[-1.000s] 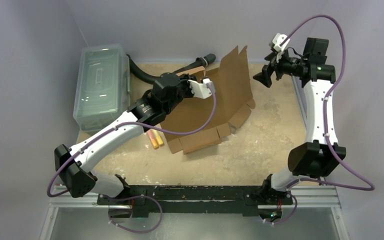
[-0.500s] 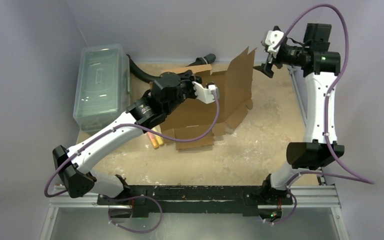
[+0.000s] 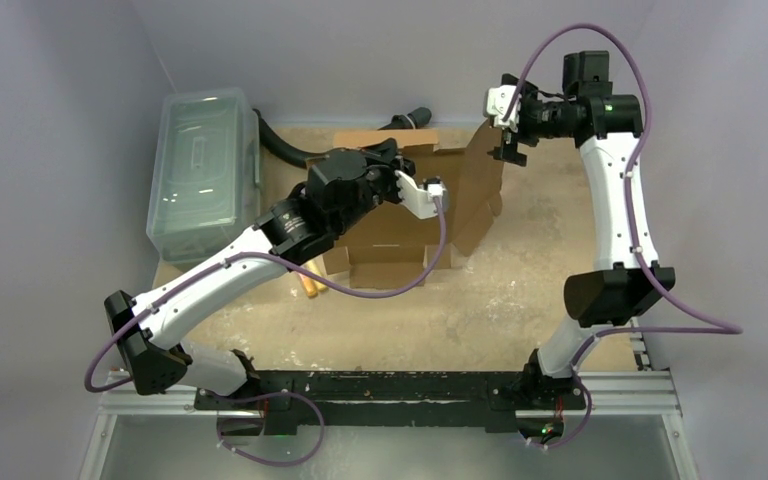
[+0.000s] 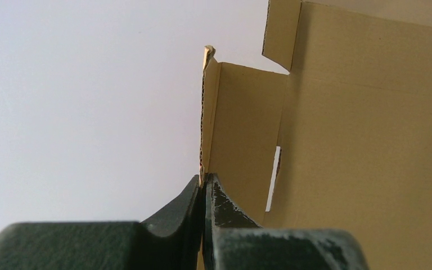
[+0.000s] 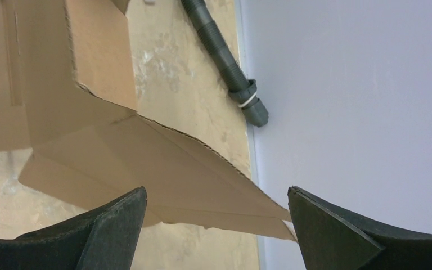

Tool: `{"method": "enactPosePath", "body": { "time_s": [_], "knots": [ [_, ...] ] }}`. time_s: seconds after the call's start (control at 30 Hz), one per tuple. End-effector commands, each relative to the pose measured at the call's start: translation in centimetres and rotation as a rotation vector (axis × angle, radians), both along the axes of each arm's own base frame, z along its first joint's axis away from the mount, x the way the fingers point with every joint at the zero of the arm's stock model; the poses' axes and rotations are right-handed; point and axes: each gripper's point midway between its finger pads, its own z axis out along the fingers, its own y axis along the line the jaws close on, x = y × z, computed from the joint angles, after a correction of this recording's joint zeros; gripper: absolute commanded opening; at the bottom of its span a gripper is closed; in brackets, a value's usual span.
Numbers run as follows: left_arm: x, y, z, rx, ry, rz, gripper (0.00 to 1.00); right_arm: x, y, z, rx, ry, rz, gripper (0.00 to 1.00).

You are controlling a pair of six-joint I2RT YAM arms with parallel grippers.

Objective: Fold the paper box

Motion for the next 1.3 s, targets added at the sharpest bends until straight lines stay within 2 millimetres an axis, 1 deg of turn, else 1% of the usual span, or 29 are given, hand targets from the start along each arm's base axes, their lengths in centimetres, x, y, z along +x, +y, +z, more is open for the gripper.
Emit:
{"method": "enactPosePath", "body": {
  "time_s": [0.0, 0.13, 0.2, 0.27, 0.4, 0.57, 0.7, 0.77, 0.8, 0.93, 1.03, 1.13, 1.23, 1.27],
  "knots": [
    [-0.5, -0.2, 3.8, -0.029, -0.106, -0.016, 0.0, -0.1, -0.7, 1.3, -0.095, -0.092, 0.021, 0.99],
    [-0.5, -0.4, 4.0, -0.007, -0.132, -0.019, 0.0, -0.5, -0.9, 1.4, -0.136, -0.126, 0.05, 0.99],
    [-0.4, -0.6, 4.2, -0.005, -0.139, -0.019, 0.0, -0.9, -0.9, 1.1, -0.144, -0.117, 0.062, 0.99],
    [-0.2, -0.7, 4.2, -0.006, -0.142, -0.017, 0.0, -1.3, -0.9, 0.3, -0.149, -0.097, 0.072, 0.98],
    [0.0, -0.8, 4.1, -0.014, -0.145, -0.004, 0.0, -1.6, -1.3, -0.7, -0.164, -0.072, 0.056, 0.9],
    [0.1, -0.6, 3.9, -0.035, -0.143, 0.008, 0.0, -2.2, -1.3, 0.1, -0.153, -0.088, 0.043, 0.79],
    [-0.1, -0.5, 3.9, -0.053, -0.14, 0.009, 0.0, -2.6, -1.3, 0.3, -0.151, -0.088, 0.042, 0.68],
    [-0.1, -0.3, 4.0, -0.064, -0.136, 0.011, 0.0, -2.8, -1.3, 0.4, -0.149, -0.088, 0.039, 0.6],
    [-0.2, -0.2, 4.0, -0.068, -0.134, 0.013, 0.0, -2.9, -1.3, 0.5, -0.148, -0.089, 0.036, 0.55],
    [-0.3, -0.1, 4.0, -0.092, -0.123, 0.014, 0.0, -3.1, -1.4, 0.8, -0.138, -0.098, 0.02, 0.29],
    [-0.4, -0.1, 3.9, -0.111, -0.11, 0.012, 0.0, -3.0, -1.8, 0.7, -0.134, -0.103, -0.021, 0.15],
    [-0.4, -0.3, 3.6, -0.142, -0.084, 0.009, 0.0, -3.3, -2.5, 1.1, -0.135, -0.109, -0.087, 0.07],
    [-0.5, -0.9, 3.0, -0.198, -0.034, -0.006, 0.0, -3.4, -4.1, 1.5, -0.161, -0.115, -0.193, 0.04],
    [-0.6, -1.2, 3.0, -0.234, -0.008, -0.017, 0.05, -3.4, -4.7, 1.6, -0.165, -0.111, -0.232, 0.03]
  ]
}}
